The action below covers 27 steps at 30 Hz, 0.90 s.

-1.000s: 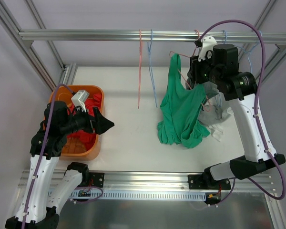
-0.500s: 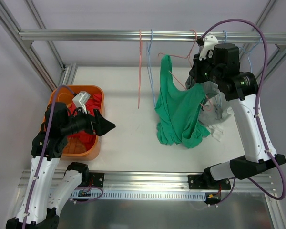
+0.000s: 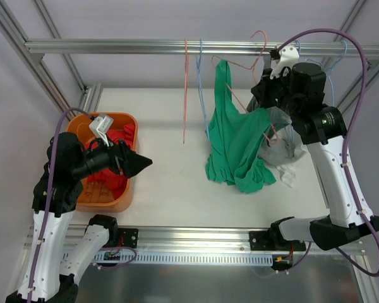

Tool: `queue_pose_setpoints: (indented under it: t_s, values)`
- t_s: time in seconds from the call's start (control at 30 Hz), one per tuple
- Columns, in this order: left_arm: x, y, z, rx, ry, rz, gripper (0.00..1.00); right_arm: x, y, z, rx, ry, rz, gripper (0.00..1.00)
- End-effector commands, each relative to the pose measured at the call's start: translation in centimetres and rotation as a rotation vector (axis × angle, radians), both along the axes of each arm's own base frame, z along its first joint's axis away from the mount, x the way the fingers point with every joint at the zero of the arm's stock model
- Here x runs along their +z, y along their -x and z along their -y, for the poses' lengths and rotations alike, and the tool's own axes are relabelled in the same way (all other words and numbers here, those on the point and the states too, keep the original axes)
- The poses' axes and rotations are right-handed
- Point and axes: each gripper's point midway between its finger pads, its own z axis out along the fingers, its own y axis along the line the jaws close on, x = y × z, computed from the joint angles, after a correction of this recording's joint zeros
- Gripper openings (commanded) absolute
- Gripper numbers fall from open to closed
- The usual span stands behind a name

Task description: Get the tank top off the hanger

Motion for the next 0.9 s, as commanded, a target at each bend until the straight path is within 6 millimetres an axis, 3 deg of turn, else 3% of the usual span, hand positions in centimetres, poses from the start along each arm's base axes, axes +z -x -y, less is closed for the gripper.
queue_pose_setpoints:
  t_s: [0.0, 0.1, 0.13, 0.17, 0.2, 0.27, 0.3, 0.33, 0.4, 0.47, 0.5, 0.53, 0.57, 0.67, 0.7, 0.73, 0.8, 0.87]
  values:
    - [2.3, -0.2, 1.0, -0.048, 0.032, 0.046, 0.98, 5.6, 0.5, 0.3, 0.006, -0.061, 0.211, 0.00]
    - [3.1, -0.6, 1.6, -0.051, 0.037, 0.061, 0.99, 6.0, 1.8, 0.7, 0.007, -0.064, 0.233, 0.00]
    - [3.5, -0.4, 2.4, -0.080, 0.038, 0.072, 0.99, 5.3, 2.0, 0.8, 0.007, -0.060, 0.222, 0.00]
    - [4.0, -0.4, 2.7, -0.086, 0.038, 0.084, 0.99, 5.9, 3.1, 1.3, 0.003, -0.069, 0.242, 0.00]
    - [5.1, -0.3, 3.1, -0.094, 0.041, 0.114, 0.99, 5.8, 3.6, 1.5, 0.001, -0.072, 0.246, 0.00]
    - [5.9, -0.7, 4.4, -0.114, 0.024, 0.138, 0.99, 5.0, 4.5, 2.0, -0.010, -0.069, 0.237, 0.00]
    - [7.5, -0.7, 4.6, -0.114, 0.031, 0.179, 0.99, 5.3, 6.0, 2.7, -0.017, -0.081, 0.249, 0.00]
    - [7.7, -1.3, 5.4, -0.122, 0.024, 0.176, 0.99, 5.0, 6.6, 3.1, -0.024, -0.082, 0.242, 0.00]
    - [10.8, -1.1, 6.1, -0.146, 0.059, 0.242, 0.99, 4.0, 8.9, 3.7, -0.011, -0.077, 0.211, 0.00]
    - [12.4, -1.3, 7.8, -0.184, 0.075, 0.277, 0.99, 3.1, 10.5, 3.7, 0.016, -0.078, 0.181, 0.00]
    - [14.2, -1.1, 8.3, -0.196, 0.090, 0.326, 0.99, 2.7, 12.4, 4.2, 0.026, -0.082, 0.172, 0.00]
    - [14.2, -1.7, 9.5, -0.215, 0.080, 0.322, 0.99, 2.5, 13.5, 4.0, 0.056, -0.097, 0.163, 0.00]
    - [16.2, -0.8, 10.5, -0.247, 0.096, 0.384, 0.99, 2.1, 14.4, 4.0, 0.070, -0.103, 0.154, 0.00]
    - [16.4, -1.9, 14.3, -0.283, 0.058, 0.410, 0.99, 1.7, 18.4, 4.5, 0.118, -0.124, 0.142, 0.00]
    - [17.7, -1.5, 15.6, -0.287, 0.050, 0.473, 0.99, 1.4, 19.6, 4.8, 0.126, -0.123, 0.124, 0.00]
    - [16.6, -2.5, 17.6, -0.286, 0.011, 0.468, 0.99, 1.5, 20.5, 5.0, 0.137, -0.127, 0.123, 0.00]
    - [17.9, -2.7, 19.6, -0.267, -0.005, 0.537, 0.99, 1.3, 22.6, 5.5, 0.148, -0.132, 0.121, 0.00]
    - [16.7, -3.7, 22.3, -0.274, -0.043, 0.540, 0.98, 1.6, 24.1, 6.1, 0.152, -0.140, 0.144, 0.00]
